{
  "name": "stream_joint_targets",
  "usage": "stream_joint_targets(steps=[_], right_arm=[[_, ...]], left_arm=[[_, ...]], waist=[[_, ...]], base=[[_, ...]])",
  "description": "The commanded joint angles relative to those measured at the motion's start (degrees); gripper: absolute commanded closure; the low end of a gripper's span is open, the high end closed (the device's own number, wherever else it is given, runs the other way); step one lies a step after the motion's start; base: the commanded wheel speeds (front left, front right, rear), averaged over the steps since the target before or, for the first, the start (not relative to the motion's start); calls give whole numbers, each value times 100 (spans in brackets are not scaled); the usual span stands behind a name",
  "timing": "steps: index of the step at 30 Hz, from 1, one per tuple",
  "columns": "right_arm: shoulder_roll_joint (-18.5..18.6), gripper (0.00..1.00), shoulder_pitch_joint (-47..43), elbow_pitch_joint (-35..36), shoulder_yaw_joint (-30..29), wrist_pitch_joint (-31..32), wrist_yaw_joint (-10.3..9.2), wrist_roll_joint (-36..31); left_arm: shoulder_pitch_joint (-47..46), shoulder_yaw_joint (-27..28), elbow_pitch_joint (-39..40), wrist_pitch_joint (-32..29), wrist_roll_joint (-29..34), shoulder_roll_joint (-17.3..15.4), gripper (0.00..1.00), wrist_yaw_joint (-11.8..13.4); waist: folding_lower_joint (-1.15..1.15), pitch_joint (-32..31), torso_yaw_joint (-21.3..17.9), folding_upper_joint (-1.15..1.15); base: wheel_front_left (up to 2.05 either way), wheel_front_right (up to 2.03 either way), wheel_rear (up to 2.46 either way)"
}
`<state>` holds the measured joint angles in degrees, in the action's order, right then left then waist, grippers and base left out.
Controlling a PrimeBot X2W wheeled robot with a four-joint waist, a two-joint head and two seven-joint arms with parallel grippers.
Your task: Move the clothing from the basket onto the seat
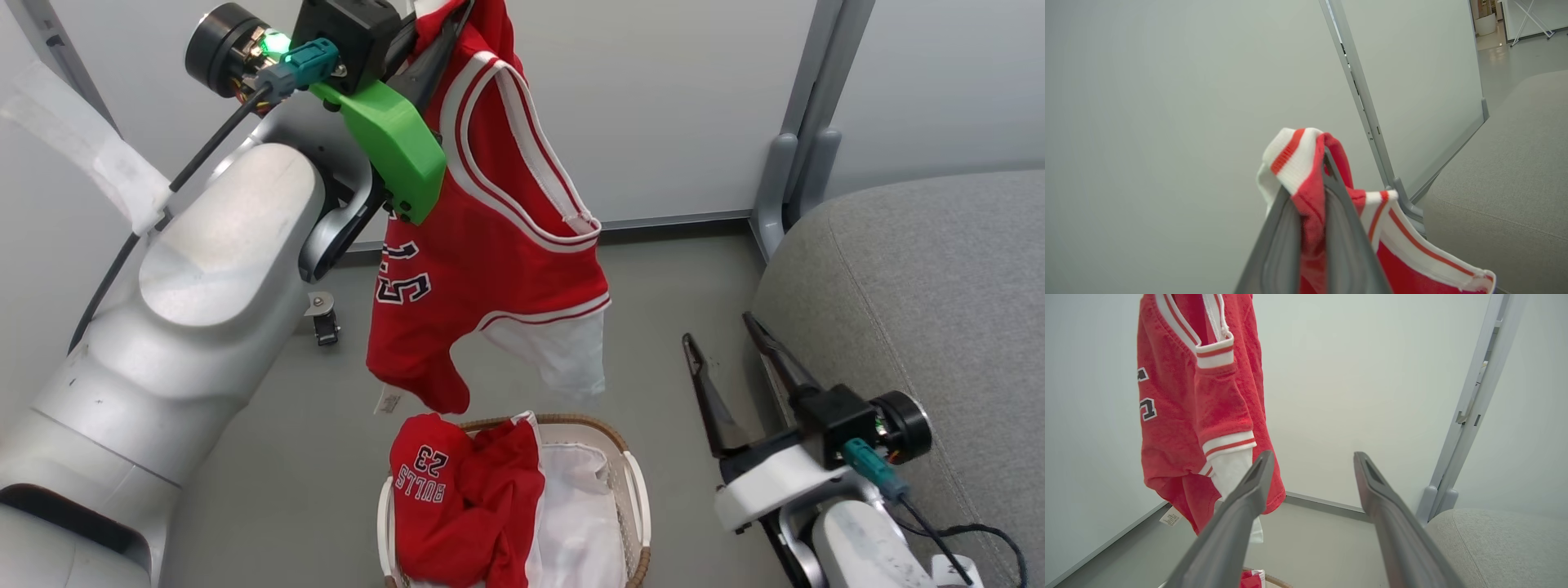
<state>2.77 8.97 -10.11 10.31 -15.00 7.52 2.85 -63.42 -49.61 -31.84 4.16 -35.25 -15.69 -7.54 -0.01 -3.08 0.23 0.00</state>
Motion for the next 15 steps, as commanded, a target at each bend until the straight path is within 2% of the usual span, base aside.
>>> stream_joint_targets(steps=[1,5,7,15], right_arm=[[21,0,98,-85,164,-28,-6,-51],[23,0,465,-412,913,-28,-6,19],[31,0,649,-559,1100,-28,-6,47],[21,0,1311,-1173,1397,-28,-6,56]], left_arm=[[-100,-5,-3,12,-39,-15,100,14],[-132,-72,26,11,-128,38,100,14],[-146,-115,49,2,-168,75,100,14],[-233,-300,185,41,-260,156,100,14]], waist=[[1,-11,35,0],[1,-13,107,0],[1,-9,167,0],[1,26,391,0]], base=[[0,0,0],[0,0,0],[0,0,0],[0,0,0]])
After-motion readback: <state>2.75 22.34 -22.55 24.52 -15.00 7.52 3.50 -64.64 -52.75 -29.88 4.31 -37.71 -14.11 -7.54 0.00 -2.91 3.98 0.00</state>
